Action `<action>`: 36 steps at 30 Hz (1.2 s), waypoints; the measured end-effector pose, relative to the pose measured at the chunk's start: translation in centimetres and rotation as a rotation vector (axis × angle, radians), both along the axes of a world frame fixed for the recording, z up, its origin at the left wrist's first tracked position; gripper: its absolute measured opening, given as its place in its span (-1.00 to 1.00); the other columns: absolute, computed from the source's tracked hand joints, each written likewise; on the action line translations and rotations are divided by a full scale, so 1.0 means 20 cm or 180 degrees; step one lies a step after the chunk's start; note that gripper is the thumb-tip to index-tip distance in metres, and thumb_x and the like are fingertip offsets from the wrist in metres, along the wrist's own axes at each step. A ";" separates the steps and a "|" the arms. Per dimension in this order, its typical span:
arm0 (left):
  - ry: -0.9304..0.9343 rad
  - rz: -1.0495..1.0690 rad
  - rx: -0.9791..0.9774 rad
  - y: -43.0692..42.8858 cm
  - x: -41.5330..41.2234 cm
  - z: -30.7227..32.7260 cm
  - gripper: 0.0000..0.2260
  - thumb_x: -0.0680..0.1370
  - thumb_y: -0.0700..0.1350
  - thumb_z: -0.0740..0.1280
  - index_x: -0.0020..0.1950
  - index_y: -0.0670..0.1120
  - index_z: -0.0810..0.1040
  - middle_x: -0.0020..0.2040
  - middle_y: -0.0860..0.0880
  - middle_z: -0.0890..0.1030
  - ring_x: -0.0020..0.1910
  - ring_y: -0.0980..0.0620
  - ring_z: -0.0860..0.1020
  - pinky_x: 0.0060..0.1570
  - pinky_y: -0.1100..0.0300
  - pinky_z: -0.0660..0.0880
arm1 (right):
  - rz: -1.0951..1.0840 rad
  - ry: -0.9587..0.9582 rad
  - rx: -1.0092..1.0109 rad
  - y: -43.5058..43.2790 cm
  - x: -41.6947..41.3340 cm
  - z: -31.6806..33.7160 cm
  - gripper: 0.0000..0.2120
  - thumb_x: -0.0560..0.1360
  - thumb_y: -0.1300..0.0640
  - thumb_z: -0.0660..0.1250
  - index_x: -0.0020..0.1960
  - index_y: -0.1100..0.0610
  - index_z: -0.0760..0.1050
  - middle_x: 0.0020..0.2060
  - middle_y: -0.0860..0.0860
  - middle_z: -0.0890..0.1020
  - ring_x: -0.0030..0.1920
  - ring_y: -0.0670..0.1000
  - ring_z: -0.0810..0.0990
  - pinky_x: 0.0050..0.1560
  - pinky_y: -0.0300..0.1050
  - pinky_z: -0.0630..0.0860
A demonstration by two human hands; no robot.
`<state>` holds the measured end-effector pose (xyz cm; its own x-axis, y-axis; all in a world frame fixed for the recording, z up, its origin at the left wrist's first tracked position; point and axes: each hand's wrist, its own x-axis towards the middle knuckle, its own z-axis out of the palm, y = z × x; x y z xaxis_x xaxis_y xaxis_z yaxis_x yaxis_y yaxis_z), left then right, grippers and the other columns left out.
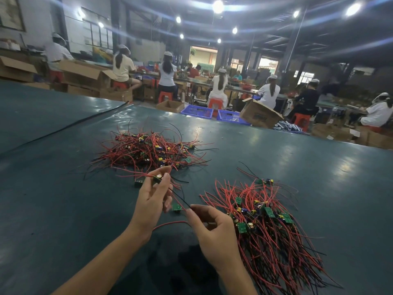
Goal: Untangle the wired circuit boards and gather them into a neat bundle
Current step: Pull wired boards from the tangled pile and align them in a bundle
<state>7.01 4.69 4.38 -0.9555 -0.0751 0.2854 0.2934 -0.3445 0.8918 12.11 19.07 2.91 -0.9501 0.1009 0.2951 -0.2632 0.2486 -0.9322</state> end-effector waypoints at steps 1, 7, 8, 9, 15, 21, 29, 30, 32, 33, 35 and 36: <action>0.0082 -0.0041 -0.0029 0.00 0.01 0.01 -0.68 0.47 0.03 0.28 0.20 -0.02 0.50 -0.31 -0.01 0.47 -0.50 0.12 0.34 -0.53 0.26 0.35 | -0.0013 0.0106 0.0215 0.00 0.00 -0.01 -0.93 0.48 0.07 0.47 -0.06 0.03 0.69 -0.23 -0.09 0.70 -0.13 -0.09 0.65 -0.05 -0.20 0.58; 0.0230 0.0054 -0.0239 -0.01 0.02 0.02 -0.76 0.59 -0.02 0.18 0.11 -0.05 0.58 -0.30 -0.05 0.46 -0.45 0.09 0.39 -0.51 0.28 0.37 | -0.0870 0.0999 0.1066 0.05 0.00 0.00 -0.88 0.48 0.00 0.39 -0.10 0.01 0.68 -0.21 -0.19 0.62 -0.06 -0.06 0.55 -0.03 -0.30 0.42; 0.0210 0.0099 -0.0329 -0.01 0.02 0.02 -0.78 0.61 -0.08 0.17 0.08 -0.06 0.60 -0.33 -0.03 0.47 -0.46 0.08 0.39 -0.52 0.27 0.38 | -0.1064 0.1076 0.1064 0.06 -0.01 0.00 -0.92 0.47 0.04 0.42 -0.11 0.03 0.67 -0.20 -0.18 0.62 -0.06 -0.03 0.55 0.00 -0.32 0.40; 0.0188 0.0106 -0.0413 -0.01 0.02 0.02 -0.79 0.62 -0.14 0.18 0.06 -0.09 0.61 -0.35 -0.01 0.48 -0.47 0.08 0.40 -0.52 0.27 0.38 | -0.1261 0.1145 0.1121 0.07 -0.01 0.00 -0.96 0.46 0.09 0.45 -0.11 0.04 0.67 -0.18 -0.16 0.63 -0.05 -0.01 0.55 0.03 -0.33 0.39; -0.0146 -0.0235 -0.0104 0.02 0.04 0.02 -0.78 0.60 -0.21 0.22 0.01 -0.06 0.67 -0.24 -0.07 0.62 -0.38 0.03 0.56 -0.44 0.23 0.49 | -0.1916 0.1335 0.1309 0.06 0.00 0.02 -0.91 0.39 0.14 0.54 -0.15 0.02 0.65 -0.17 -0.12 0.62 -0.09 -0.01 0.55 -0.02 0.03 0.46; -0.0502 -0.0799 0.0318 0.04 0.06 0.02 -0.79 0.53 -0.24 0.26 -0.01 -0.12 0.69 -0.15 -0.08 0.68 -0.33 0.02 0.61 -0.39 0.24 0.53 | -0.0326 0.0399 -0.0191 -0.04 0.03 0.05 -0.81 0.53 0.01 0.34 -0.20 -0.01 0.68 -0.42 -0.10 0.61 -0.42 -0.17 0.49 -0.36 -0.29 0.40; -0.0355 -0.1226 -0.0275 0.08 0.10 -0.01 -0.84 0.49 -0.09 0.38 0.01 -0.08 0.68 -0.08 -0.19 0.68 -0.28 -0.03 0.61 -0.31 0.23 0.52 | -0.0529 0.0219 -0.0974 -0.03 0.00 0.05 -0.76 0.55 0.10 0.32 -0.23 -0.02 0.70 -0.34 0.12 0.67 -0.31 0.01 0.61 -0.18 0.04 0.59; -0.0349 -0.1113 -0.0351 0.09 0.11 -0.01 -0.82 0.47 0.01 0.46 -0.02 -0.07 0.68 -0.12 -0.18 0.68 -0.30 -0.01 0.61 -0.33 0.24 0.52 | -0.0566 0.0215 -0.0969 -0.03 0.00 0.05 -0.76 0.55 0.12 0.33 -0.23 -0.02 0.70 -0.34 0.10 0.68 -0.31 0.02 0.62 -0.17 0.02 0.59; -0.0347 -0.0813 -0.0447 0.12 0.11 -0.01 -0.71 0.35 0.12 0.49 -0.11 -0.07 0.69 -0.20 -0.15 0.69 -0.36 0.03 0.61 -0.36 0.25 0.53 | -0.0600 0.0198 -0.0913 -0.03 0.00 0.05 -0.74 0.55 0.17 0.34 -0.24 -0.03 0.70 -0.33 0.09 0.69 -0.27 0.14 0.65 -0.14 0.08 0.60; -0.0347 -0.0704 -0.0445 0.12 0.11 -0.02 -0.68 0.30 0.12 0.48 -0.14 -0.09 0.68 -0.24 -0.14 0.69 -0.38 0.04 0.60 -0.36 0.26 0.53 | -0.0620 0.0188 -0.0910 -0.03 0.00 0.05 -0.75 0.55 0.17 0.35 -0.24 -0.02 0.70 -0.32 0.10 0.69 -0.24 0.21 0.65 -0.13 0.11 0.60; -0.0337 -0.0654 -0.0480 0.13 0.10 -0.02 -0.70 0.30 0.07 0.48 -0.16 -0.14 0.67 -0.29 -0.15 0.68 -0.40 0.06 0.59 -0.36 0.27 0.53 | -0.0692 0.0138 -0.1039 -0.04 0.00 0.04 -0.78 0.53 0.18 0.37 -0.23 -0.02 0.70 -0.31 0.09 0.70 -0.24 0.17 0.65 -0.16 0.02 0.63; -0.0326 -0.0675 -0.0543 0.13 0.11 -0.02 -0.73 0.32 0.03 0.47 -0.17 -0.16 0.66 -0.29 -0.15 0.68 -0.40 0.06 0.59 -0.35 0.27 0.54 | -0.0747 0.0090 -0.1171 -0.04 0.00 0.04 -0.79 0.52 0.17 0.39 -0.23 -0.03 0.70 -0.32 0.06 0.70 -0.28 0.08 0.65 -0.20 -0.09 0.63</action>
